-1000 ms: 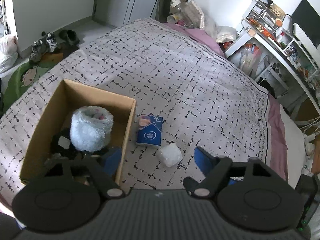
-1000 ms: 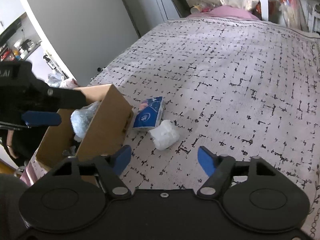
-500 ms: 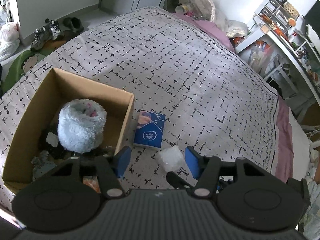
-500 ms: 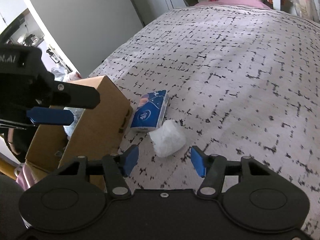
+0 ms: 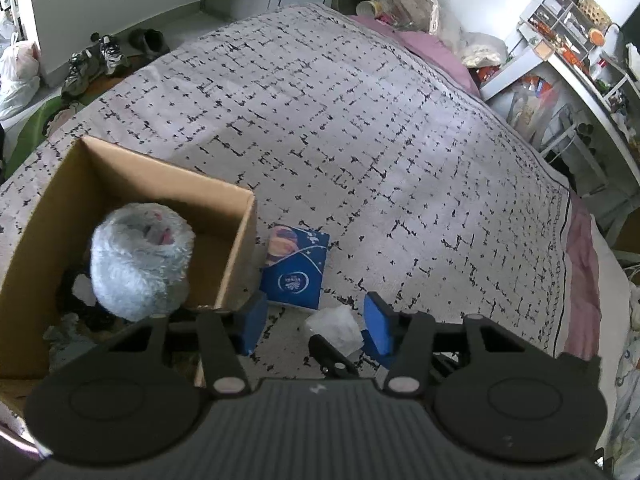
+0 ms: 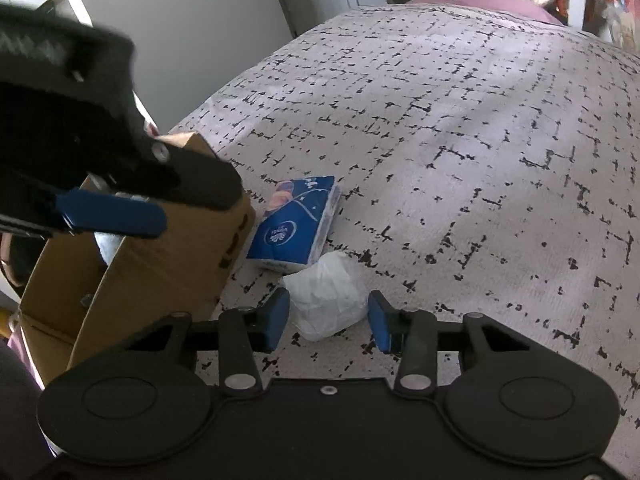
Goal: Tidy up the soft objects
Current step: 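Lower the right tool onto the white tissue and close on it, then grasp the blue tissue pack with the left tool while the right tool holds the white tissue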
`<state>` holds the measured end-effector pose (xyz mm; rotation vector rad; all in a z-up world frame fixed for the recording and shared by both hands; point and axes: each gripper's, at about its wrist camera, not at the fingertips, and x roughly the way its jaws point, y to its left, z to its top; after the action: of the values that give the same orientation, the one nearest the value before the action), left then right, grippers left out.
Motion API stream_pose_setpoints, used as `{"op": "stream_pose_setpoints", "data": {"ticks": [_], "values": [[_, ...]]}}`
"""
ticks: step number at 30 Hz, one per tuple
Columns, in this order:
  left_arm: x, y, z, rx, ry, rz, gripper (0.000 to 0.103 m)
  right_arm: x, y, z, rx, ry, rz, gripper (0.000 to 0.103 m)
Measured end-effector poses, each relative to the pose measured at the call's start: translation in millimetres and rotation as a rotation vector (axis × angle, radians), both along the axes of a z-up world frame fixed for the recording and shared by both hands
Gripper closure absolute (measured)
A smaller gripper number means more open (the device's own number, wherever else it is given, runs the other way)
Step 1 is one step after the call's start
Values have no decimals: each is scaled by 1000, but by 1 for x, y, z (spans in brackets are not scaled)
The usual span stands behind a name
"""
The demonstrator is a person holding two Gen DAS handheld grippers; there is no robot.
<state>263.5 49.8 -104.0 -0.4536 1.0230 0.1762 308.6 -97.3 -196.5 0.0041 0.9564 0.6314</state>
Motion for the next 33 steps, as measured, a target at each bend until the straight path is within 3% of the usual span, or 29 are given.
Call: {"op": "stream_pose_setpoints", "data": {"ticks": [13, 25, 33], "values": [[24, -13, -33, 43, 36, 16, 50, 18, -30, -4, 106, 110, -108, 61], [45, -38, -41, 239, 59, -16, 50, 26, -65, 0, 137, 123, -255, 61], [53, -54, -61, 305, 119, -43, 50, 30, -87, 0, 178, 132, -323, 61]]}}
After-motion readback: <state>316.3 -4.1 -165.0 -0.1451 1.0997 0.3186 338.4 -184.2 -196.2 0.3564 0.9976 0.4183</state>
